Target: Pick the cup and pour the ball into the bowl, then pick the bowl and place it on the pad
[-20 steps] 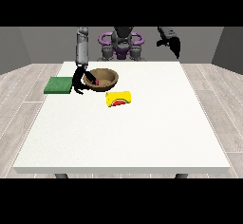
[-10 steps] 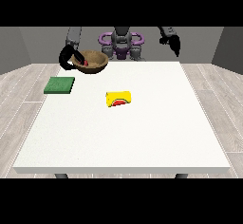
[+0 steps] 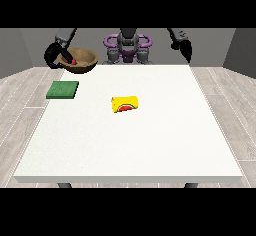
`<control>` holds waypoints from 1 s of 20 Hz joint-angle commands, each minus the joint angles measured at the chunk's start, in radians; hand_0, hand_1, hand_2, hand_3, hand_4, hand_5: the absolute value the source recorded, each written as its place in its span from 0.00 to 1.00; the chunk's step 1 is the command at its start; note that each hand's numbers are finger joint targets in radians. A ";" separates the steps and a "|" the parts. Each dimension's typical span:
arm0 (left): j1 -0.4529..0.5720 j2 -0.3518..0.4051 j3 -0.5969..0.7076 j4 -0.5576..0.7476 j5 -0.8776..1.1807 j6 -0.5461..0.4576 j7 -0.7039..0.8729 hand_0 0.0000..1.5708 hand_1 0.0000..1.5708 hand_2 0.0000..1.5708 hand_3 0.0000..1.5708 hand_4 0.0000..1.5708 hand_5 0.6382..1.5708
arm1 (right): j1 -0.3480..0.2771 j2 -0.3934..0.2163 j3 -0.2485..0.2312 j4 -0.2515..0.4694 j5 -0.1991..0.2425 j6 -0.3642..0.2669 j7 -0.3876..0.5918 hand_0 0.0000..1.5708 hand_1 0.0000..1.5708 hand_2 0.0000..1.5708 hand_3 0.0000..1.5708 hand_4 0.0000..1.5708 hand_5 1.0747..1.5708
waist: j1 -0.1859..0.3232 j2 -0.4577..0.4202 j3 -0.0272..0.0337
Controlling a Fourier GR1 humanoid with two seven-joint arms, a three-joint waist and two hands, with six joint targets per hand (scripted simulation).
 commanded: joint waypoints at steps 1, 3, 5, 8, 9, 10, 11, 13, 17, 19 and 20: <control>-0.027 0.063 0.060 -0.023 0.056 -0.063 -0.039 0.00 0.00 0.00 0.00 0.77 0.90 | 0.013 -0.139 -0.071 0.018 -0.040 0.103 -0.088 1.00 1.00 1.00 0.30 0.53 1.00 | 0.022 0.093 0.0007; -0.054 0.129 0.127 -0.008 0.107 -0.111 -0.040 0.00 0.00 0.00 0.00 0.82 0.94 | 0.019 -0.126 -0.066 0.009 -0.021 0.062 -0.108 1.00 1.00 1.00 0.00 0.57 1.00 | 0.026 0.107 0.0003; -0.088 0.232 0.220 0.009 0.194 -0.191 -0.008 0.00 0.00 0.00 0.00 0.84 0.97 | 0.031 -0.104 -0.091 0.018 -0.046 0.041 -0.106 1.00 1.00 1.00 0.00 0.59 1.00 | 0.042 0.112 0.0001; -0.101 0.351 0.319 0.049 0.264 -0.269 -0.035 0.00 0.00 0.00 0.00 0.82 1.00 | 0.050 -0.159 -0.134 0.029 -0.076 0.085 -0.189 1.00 1.00 1.00 0.00 0.55 1.00 | 0.060 0.179 0.0005; -0.049 0.377 0.346 0.094 0.270 -0.312 -0.112 0.00 0.00 0.00 0.00 0.82 1.00 | 0.084 -0.154 -0.140 0.011 -0.081 0.084 -0.226 1.00 1.00 1.00 0.00 0.55 1.00 | 0.039 0.180 -0.0003; -0.086 0.392 0.359 0.087 0.271 -0.287 -0.092 0.00 0.00 0.00 0.00 0.81 1.00 | 0.066 -0.186 -0.157 0.026 -0.084 0.092 -0.258 1.00 1.00 1.00 0.00 0.52 1.00 | 0.045 0.215 0.0005; -0.084 0.441 0.402 0.145 0.307 -0.357 -0.140 0.00 0.00 0.00 0.00 0.82 1.00 | 0.061 -0.166 -0.158 0.004 -0.085 0.064 -0.266 1.00 1.00 1.00 0.00 0.51 1.00 | 0.045 0.247 -0.0005; -0.029 0.396 0.377 0.200 0.269 -0.363 -0.217 0.00 0.00 0.00 0.00 0.79 1.00 | 0.058 -0.101 -0.137 -0.011 -0.077 0.016 -0.213 1.00 1.00 1.00 0.00 0.50 0.99 | 0.041 0.211 -0.0007; -0.112 0.521 0.432 0.267 0.317 -0.417 -0.152 0.00 0.00 0.00 0.00 0.76 0.98 | 0.012 -0.160 -0.159 0.010 -0.093 0.066 -0.219 1.00 1.00 1.00 0.00 0.48 0.99 | 0.027 0.247 0.0000; -0.103 0.529 0.436 0.236 0.333 -0.441 -0.158 0.00 0.00 0.00 0.00 0.75 0.99 | -0.003 -0.180 -0.235 0.071 -0.129 0.001 -0.222 1.00 1.00 1.00 0.16 0.35 0.98 | 0.067 0.297 0.0007; -0.080 0.502 0.417 0.245 0.304 -0.417 -0.172 0.00 0.00 0.00 0.00 0.76 0.99 | 0.015 -0.207 -0.224 0.062 -0.109 -0.002 -0.212 1.00 1.00 1.00 0.45 0.00 0.98 | 0.037 0.268 0.0003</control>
